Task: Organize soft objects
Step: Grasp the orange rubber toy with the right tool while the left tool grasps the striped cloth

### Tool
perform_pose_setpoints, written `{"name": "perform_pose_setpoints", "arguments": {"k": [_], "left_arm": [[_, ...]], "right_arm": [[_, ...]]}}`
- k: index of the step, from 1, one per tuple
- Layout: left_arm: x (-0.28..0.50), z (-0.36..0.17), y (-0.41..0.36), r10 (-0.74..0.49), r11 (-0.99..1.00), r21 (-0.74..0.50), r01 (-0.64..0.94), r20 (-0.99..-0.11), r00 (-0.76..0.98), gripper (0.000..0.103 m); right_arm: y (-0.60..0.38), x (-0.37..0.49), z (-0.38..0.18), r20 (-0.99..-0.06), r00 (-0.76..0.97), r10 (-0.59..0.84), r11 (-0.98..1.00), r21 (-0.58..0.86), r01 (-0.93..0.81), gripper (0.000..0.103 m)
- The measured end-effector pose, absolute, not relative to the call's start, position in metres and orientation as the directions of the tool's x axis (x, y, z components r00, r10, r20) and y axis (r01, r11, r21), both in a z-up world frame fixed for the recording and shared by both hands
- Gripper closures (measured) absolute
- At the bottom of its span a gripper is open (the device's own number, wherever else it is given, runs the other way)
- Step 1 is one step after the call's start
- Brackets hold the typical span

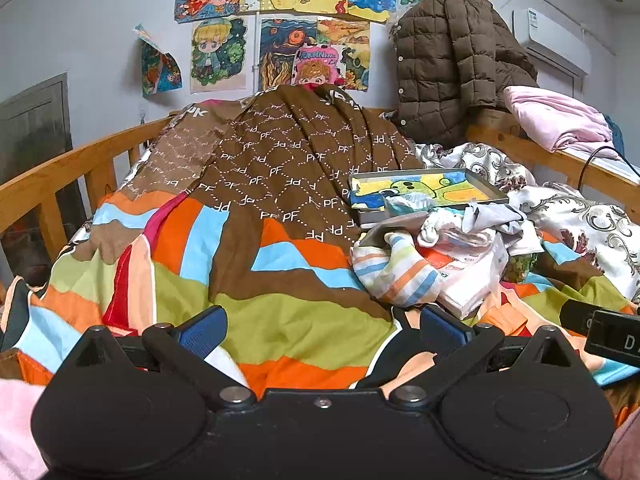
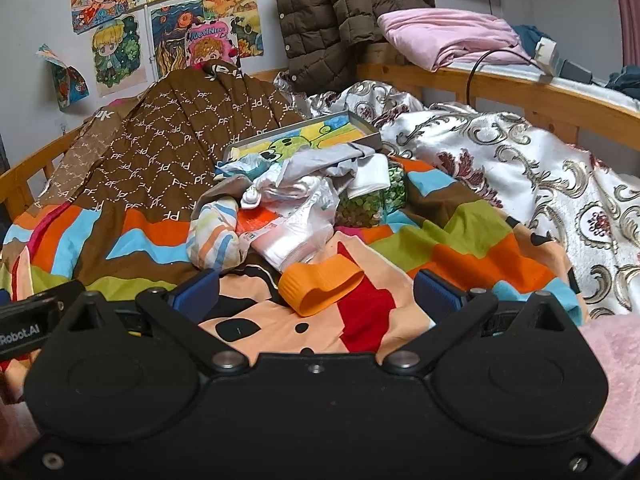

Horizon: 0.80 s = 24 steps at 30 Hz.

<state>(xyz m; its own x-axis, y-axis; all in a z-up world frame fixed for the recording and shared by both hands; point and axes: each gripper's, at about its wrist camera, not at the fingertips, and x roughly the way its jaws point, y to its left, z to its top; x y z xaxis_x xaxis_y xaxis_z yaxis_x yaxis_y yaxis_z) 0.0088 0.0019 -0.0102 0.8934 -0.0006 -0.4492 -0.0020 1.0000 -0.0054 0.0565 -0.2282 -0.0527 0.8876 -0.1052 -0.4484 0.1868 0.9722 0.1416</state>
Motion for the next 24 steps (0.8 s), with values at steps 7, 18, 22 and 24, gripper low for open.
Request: {"name": "perform_pose_setpoints", "arguments": {"k": [7, 18, 22, 24], "left_arm": [[0.039, -0.009, -0.005, -0.041, 0.999, -0.023, 0.035, -0.449, 0.893, 0.001], [0.122, -0.019, -0.040, -0.176, 0.971, 0.055, 0.231, -0.486, 0.856, 0.001], [0.150, -0.031, -0.042, -0.213, 0.957, 0.054, 0.285, -0.533, 0.819, 0.001], [0.165, -0.035, -0.040, -0.231, 0.956, 0.026, 0.292, -0.544, 0.807, 0.001]], "right_arm": [[-0.230, 0.076, -0.057, -0.472, 0.880, -0.056, 0.974, 0.168, 0.151, 0.000], [-0.251, 0.119, -0.070, -0.469, 0.883, 0.026, 0.974, 0.210, 0.083, 0.001], [-0.240, 0.146, -0.071, -0.464, 0.884, 0.052, 0.998, 0.051, -0.032, 0.001], [-0.237, 0.160, -0.073, -0.477, 0.877, 0.061, 0.997, -0.008, -0.074, 0.001]]}}
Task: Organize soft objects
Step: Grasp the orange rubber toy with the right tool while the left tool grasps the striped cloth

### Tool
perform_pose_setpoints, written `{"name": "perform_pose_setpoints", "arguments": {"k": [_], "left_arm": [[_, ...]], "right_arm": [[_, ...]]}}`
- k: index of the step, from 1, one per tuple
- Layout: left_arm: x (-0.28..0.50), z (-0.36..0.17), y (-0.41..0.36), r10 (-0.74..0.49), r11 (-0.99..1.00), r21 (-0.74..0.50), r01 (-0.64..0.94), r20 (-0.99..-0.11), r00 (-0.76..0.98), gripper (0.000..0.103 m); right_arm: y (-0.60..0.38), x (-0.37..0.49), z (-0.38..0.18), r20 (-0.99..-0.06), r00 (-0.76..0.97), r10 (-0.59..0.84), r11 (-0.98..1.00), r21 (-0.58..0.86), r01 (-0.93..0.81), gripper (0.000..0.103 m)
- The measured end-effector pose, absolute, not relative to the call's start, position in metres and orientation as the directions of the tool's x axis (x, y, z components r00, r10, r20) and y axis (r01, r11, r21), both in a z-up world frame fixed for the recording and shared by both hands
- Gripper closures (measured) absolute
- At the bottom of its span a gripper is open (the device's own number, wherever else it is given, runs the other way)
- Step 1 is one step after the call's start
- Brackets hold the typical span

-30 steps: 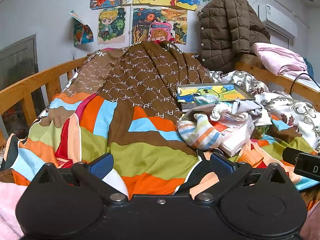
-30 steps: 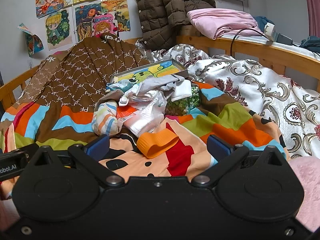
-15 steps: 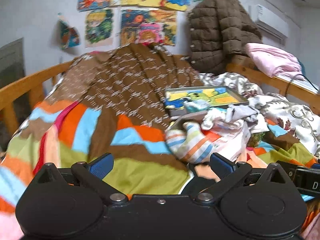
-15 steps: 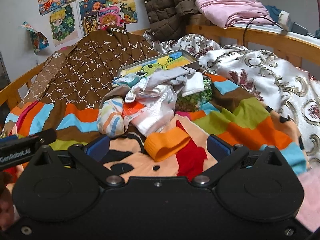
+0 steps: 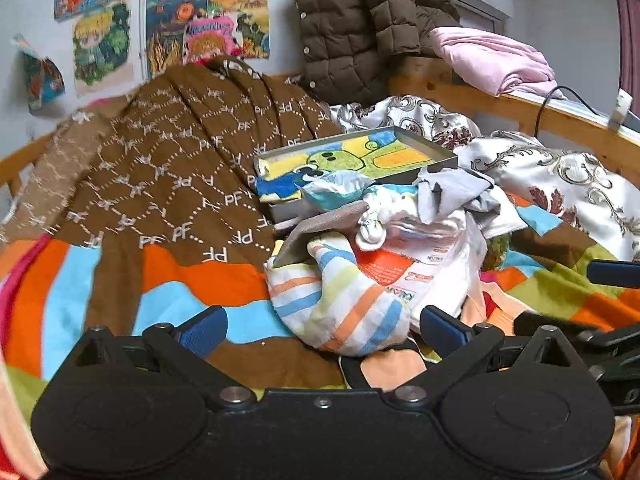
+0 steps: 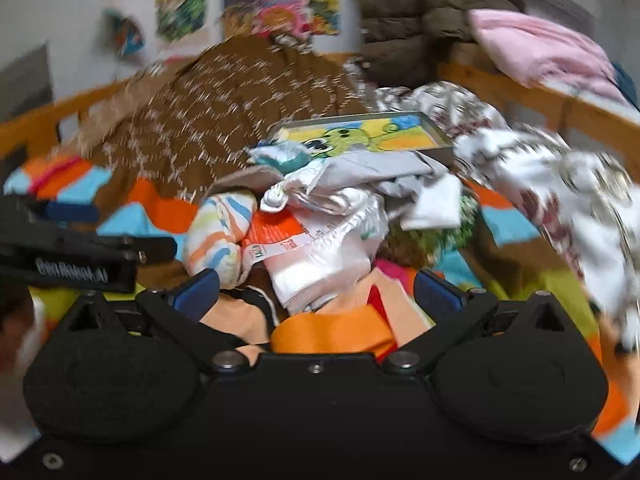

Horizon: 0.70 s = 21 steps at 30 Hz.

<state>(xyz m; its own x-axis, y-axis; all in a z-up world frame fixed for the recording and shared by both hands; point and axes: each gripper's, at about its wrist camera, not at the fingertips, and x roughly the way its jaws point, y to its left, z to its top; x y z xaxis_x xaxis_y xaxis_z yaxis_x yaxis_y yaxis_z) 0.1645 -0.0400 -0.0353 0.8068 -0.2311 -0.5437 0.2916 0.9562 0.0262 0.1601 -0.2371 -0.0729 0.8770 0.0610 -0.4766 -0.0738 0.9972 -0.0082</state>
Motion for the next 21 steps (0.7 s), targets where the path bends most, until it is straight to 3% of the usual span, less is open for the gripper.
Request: {"name": "perform_pose_setpoints", "arguments": {"k": [6, 12, 17, 19, 21], "left_arm": [[0.197, -0.042, -0.038, -0.280, 0.949, -0.030, 0.315, -0.538, 0.795, 0.001], [0.213, -0.054, -0.045, -0.319, 0.928, -0.019, 0.371, -0.553, 0.770, 0.004], [0.222, -0.061, -0.045, -0.318, 0.936, -0.055, 0.348, -0.555, 0.768, 0.018], [0.226, -0.062, -0.046, -0.332, 0.934, -0.081, 0.349, -0.562, 0.758, 0.022], [0.228, -0.063, -0.046, -0.342, 0.932, -0.099, 0.350, -0.564, 0.751, 0.026]], "right_arm": [[-0.237, 0.191, -0.074, -0.548, 0.824, 0.145, 0.977, -0.054, -0.208, 0.001], [-0.229, 0.203, -0.085, -0.685, 0.713, 0.154, 0.953, -0.087, -0.289, 0.001], [-0.209, 0.196, -0.097, -0.716, 0.688, 0.121, 0.927, -0.167, -0.337, 0.001], [-0.204, 0.195, -0.101, -0.723, 0.681, 0.117, 0.924, -0.171, -0.341, 0.006], [-0.201, 0.196, -0.103, -0.730, 0.675, 0.112, 0.927, -0.168, -0.335, 0.020]]}}
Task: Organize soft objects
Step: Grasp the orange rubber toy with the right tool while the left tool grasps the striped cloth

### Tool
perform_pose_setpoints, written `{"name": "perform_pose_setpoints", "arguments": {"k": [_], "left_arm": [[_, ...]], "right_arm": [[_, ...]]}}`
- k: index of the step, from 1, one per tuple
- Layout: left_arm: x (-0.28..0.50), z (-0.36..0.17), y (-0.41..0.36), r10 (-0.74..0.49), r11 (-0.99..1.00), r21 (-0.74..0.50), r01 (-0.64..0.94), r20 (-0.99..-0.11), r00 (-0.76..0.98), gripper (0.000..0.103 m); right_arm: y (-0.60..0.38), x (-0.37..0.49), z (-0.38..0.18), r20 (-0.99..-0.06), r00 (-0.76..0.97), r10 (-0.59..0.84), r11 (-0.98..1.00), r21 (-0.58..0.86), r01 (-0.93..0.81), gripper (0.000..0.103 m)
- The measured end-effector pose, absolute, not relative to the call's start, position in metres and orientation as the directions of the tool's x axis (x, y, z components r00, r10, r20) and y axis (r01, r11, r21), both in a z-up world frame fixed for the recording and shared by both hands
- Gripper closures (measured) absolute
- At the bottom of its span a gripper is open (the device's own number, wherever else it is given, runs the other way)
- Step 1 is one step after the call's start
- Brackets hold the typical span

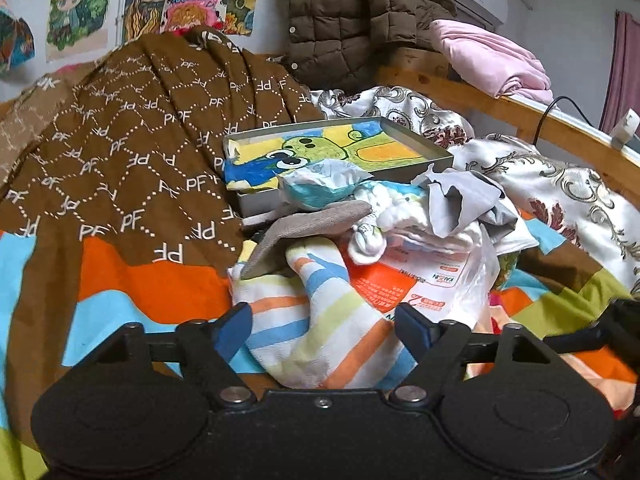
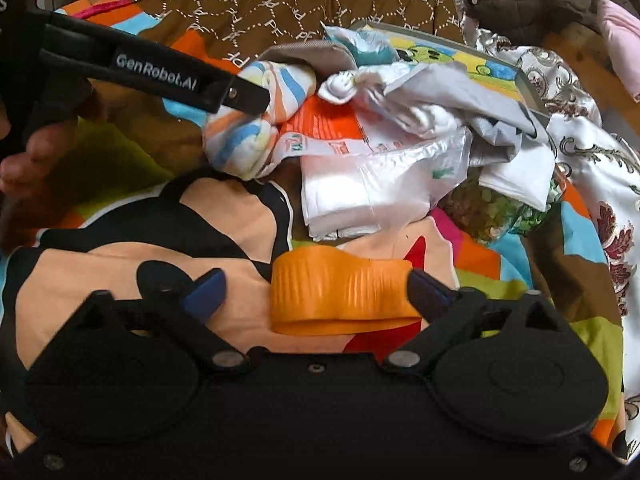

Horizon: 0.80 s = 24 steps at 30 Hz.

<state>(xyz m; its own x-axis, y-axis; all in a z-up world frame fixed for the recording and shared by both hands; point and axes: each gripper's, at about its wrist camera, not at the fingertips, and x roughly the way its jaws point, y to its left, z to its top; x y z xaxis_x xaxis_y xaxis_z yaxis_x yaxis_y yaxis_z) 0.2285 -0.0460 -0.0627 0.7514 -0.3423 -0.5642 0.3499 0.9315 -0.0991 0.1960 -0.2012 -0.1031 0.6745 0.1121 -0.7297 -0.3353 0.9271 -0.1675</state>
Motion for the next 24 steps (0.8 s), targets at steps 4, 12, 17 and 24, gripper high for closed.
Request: {"name": "perform_pose_setpoints", "arguments": {"k": [4, 12, 17, 24], "left_arm": [[0.233, -0.064, -0.047, -0.359, 0.928, -0.137, 0.347, -0.579, 0.732, 0.039], [0.237, -0.067, -0.052, -0.326, 0.939, -0.126, 0.320, -0.625, 0.710, 0.081], [0.229, -0.063, -0.053, -0.309, 0.944, -0.113, 0.310, -0.631, 0.711, 0.093], [0.206, -0.052, -0.059, -0.293, 0.943, -0.073, 0.325, -0.645, 0.706, 0.096]], "right_arm": [[-0.204, 0.199, -0.106, -0.742, 0.661, 0.113, 0.932, -0.151, -0.329, 0.033], [-0.204, 0.209, -0.113, -0.763, 0.635, 0.117, 0.924, -0.150, -0.351, 0.074], [-0.203, 0.209, -0.114, -0.764, 0.634, 0.122, 0.917, -0.158, -0.366, 0.083], [-0.203, 0.201, -0.107, -0.730, 0.671, 0.127, 0.916, -0.173, -0.361, 0.089]]}}
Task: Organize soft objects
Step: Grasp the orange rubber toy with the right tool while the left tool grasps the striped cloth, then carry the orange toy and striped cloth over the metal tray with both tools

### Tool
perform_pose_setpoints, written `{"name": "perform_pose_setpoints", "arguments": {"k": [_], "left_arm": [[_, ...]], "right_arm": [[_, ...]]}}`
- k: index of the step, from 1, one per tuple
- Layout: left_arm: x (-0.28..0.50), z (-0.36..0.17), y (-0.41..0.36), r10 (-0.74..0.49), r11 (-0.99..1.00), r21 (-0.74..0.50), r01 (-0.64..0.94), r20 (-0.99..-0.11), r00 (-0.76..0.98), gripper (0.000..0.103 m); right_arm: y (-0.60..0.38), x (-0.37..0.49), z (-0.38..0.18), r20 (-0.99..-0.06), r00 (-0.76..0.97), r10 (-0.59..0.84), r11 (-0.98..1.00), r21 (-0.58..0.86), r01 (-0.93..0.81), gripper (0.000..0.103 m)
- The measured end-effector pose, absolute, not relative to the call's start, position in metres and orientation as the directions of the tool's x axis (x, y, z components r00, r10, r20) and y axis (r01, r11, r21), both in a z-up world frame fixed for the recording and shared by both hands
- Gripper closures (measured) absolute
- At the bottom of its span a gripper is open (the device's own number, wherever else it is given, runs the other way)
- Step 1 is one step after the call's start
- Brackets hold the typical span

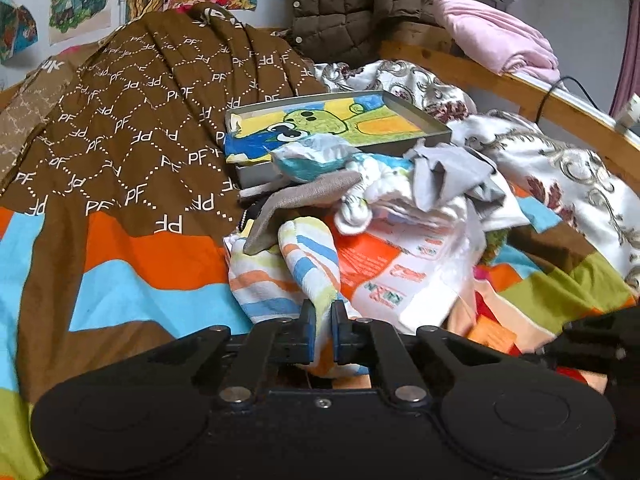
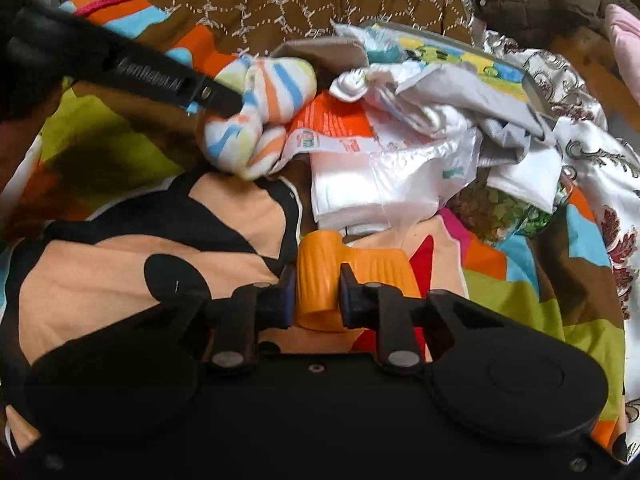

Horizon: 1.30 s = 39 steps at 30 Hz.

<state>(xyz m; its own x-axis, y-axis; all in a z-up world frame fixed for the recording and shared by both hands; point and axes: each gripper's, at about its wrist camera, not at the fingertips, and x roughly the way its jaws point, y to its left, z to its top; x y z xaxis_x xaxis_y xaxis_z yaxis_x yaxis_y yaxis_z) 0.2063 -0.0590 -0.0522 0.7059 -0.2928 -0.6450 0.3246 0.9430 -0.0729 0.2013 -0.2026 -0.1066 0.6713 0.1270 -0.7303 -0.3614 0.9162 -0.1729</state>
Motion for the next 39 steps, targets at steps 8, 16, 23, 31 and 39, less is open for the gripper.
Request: {"name": "perform_pose_setpoints", "arguments": {"k": [8, 16, 23, 31, 39], "left_arm": [[0.180, -0.047, -0.063, -0.305, 0.935, -0.070, 0.346, -0.656, 0.691, 0.097], [0.158, -0.029, -0.067, -0.317, 0.932, -0.084, 0.351, -0.660, 0.681, 0.097], [0.152, 0.011, -0.077, -0.322, 0.926, -0.058, 0.373, -0.638, 0.700, 0.098], [0.156, 0.043, -0.075, -0.330, 0.905, -0.018, 0.424, -0.661, 0.675, 0.098], [0.190, 0.074, -0.077, -0.324, 0.903, 0.003, 0.430, -0.652, 0.686, 0.098]], "right_arm": [[-0.208, 0.191, -0.092, -0.669, 0.721, 0.180, 0.918, -0.148, -0.367, 0.090], [-0.210, 0.171, -0.074, -0.542, 0.816, 0.201, 0.920, -0.181, -0.347, 0.091], [-0.219, 0.145, -0.052, -0.386, 0.889, 0.245, 0.928, -0.171, -0.330, 0.091], [-0.230, 0.134, -0.034, -0.266, 0.928, 0.261, 0.946, -0.123, -0.301, 0.090], [-0.241, 0.164, -0.020, -0.221, 0.939, 0.264, 0.953, -0.088, -0.289, 0.088]]}}
